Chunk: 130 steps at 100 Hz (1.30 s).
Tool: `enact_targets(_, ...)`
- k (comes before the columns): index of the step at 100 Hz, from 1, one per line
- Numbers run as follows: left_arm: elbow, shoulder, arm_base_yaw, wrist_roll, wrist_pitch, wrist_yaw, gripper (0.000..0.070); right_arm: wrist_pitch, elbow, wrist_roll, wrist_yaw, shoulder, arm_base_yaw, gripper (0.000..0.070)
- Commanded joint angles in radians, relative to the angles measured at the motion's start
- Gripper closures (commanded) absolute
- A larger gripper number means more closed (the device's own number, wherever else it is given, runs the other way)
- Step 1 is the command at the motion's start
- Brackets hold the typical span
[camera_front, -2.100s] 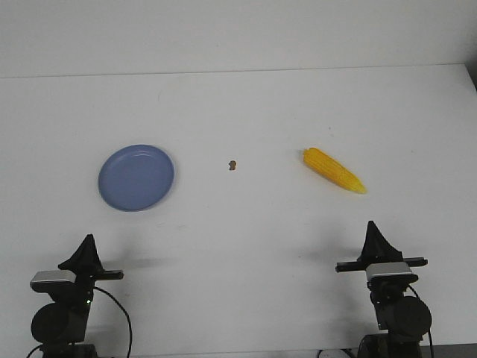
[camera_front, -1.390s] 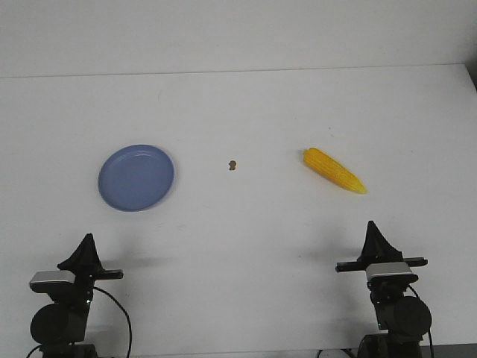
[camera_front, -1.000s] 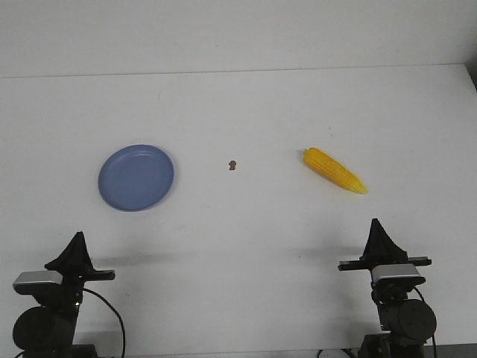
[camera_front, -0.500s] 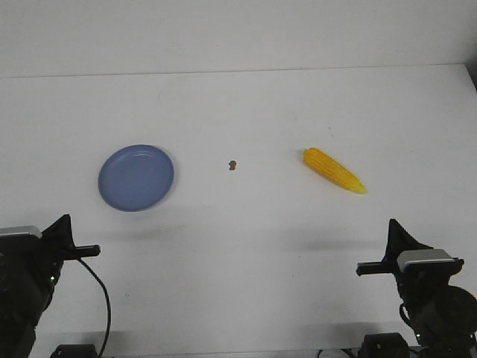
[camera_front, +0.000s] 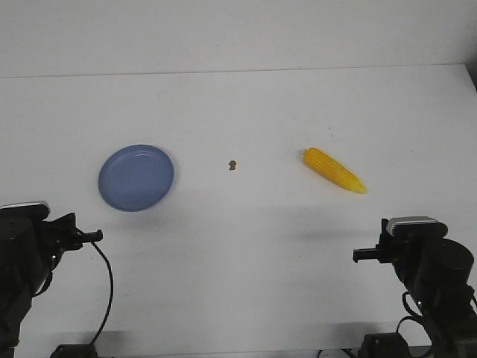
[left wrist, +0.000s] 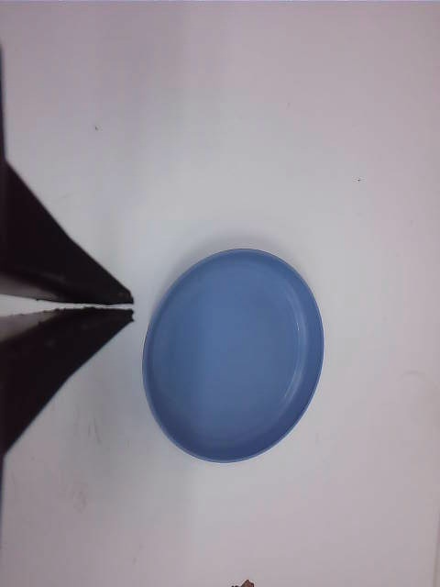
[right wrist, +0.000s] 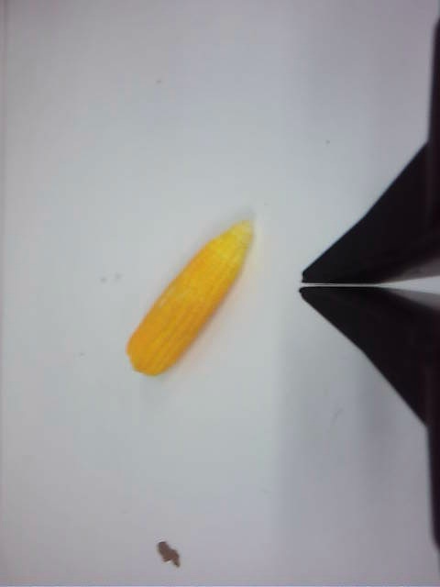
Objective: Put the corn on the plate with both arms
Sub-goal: 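Reach the left gripper forward to the rim of the blue plate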
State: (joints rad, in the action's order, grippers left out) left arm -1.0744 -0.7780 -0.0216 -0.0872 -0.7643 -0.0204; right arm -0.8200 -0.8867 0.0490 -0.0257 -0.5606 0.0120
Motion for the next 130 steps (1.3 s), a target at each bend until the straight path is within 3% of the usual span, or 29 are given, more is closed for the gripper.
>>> enact_targets(1, -0.02, -0.003, 0.002, 0.016, 0.002, 0.001, 0.0688, 0.018, -0.021, 0.008, -0.001, 0.005, 0.001, 0.0692)
enact_targets(33, -0.02, 0.009, 0.002, 0.016, -0.002, 0.002, 0.0674, -0.001, -0.022, 0.009, -0.002, 0.018, 0.002, 0.069)
enact_targets(38, -0.02, 0.009, 0.002, 0.015, -0.008, 0.001, 0.061, -0.006, -0.022, 0.009, -0.003, 0.018, 0.002, 0.0685)
enact_targets(44, -0.02, 0.009, 0.002, 0.015, -0.016, 0.002, 0.0455, -0.015, -0.022, 0.013, -0.003, 0.018, 0.002, 0.0667)
enact_targets(52, -0.02, 0.009, 0.002, 0.015, -0.024, 0.001, 0.0351, -0.027, -0.022, 0.016, -0.003, 0.018, 0.002, 0.0545)
enact_targets(62, -0.02, 0.009, 0.002, 0.014, -0.028, 0.002, 0.0351, -0.036, -0.022, 0.027, -0.003, 0.018, 0.002, 0.0319)
enact_targets(68, -0.02, 0.009, 0.002, 0.001, -0.028, 0.001, 0.0351, -0.042, -0.022, 0.034, -0.003, 0.018, 0.002, 0.0253)
enact_targets(100, -0.021, -0.05, 0.002, -0.013, 0.017, 0.002, 0.035, -0.042, -0.022, 0.034, 0.0, 0.016, 0.002, 0.0252)
enact_targets(130, -0.076, -0.419, 0.051, -0.058, 0.14, 0.002, 0.0347, -0.041, -0.022, 0.034, 0.0, 0.016, 0.002, 0.0252)
